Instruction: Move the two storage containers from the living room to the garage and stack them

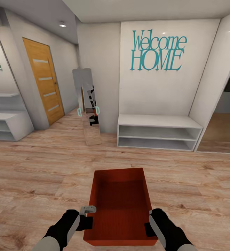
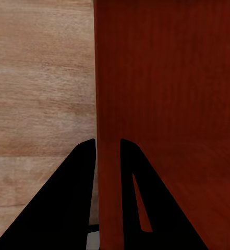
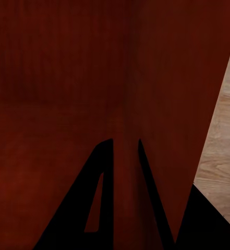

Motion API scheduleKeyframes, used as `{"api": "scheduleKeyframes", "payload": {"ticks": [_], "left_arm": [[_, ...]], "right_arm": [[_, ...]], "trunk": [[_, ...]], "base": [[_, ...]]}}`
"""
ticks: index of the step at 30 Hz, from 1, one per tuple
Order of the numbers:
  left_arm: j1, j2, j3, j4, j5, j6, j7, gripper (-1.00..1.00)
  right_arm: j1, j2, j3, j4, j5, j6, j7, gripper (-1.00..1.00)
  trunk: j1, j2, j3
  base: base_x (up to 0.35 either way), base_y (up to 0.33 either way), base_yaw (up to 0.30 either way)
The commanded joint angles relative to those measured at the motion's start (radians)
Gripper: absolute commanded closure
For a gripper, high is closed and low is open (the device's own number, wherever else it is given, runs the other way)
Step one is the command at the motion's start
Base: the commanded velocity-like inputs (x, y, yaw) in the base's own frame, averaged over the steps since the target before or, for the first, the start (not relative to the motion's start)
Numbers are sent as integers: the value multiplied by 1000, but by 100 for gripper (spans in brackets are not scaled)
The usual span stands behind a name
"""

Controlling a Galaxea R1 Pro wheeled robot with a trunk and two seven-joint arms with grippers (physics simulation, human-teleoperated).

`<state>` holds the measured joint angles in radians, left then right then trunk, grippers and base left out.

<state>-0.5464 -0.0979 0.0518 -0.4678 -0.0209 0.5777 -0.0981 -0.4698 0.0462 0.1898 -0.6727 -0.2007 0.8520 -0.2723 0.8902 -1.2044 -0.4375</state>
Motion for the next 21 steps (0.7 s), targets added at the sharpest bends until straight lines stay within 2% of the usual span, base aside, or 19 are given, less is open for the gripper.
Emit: {"api": "scheduleKeyframes", "payload": {"ticks": [1,13,21], "left_arm": [[0,-2,2,-1,16,7,-3,100],[0,-2,2,-1,16,7,-3,100],[0,-2,2,-1,16,7,-3,100]], "right_arm": [[-1,13,2,-2,-66,-10,-4,100],[-1,13,2,-2,-66,-10,-4,100],[-1,13,2,-2,-66,-10,-4,100]], "trunk": [[1,-1,-1],[1,-1,-2],[1,-1,-6]], "base": [[324,0,0],[324,0,14],[324,0,194]]}}
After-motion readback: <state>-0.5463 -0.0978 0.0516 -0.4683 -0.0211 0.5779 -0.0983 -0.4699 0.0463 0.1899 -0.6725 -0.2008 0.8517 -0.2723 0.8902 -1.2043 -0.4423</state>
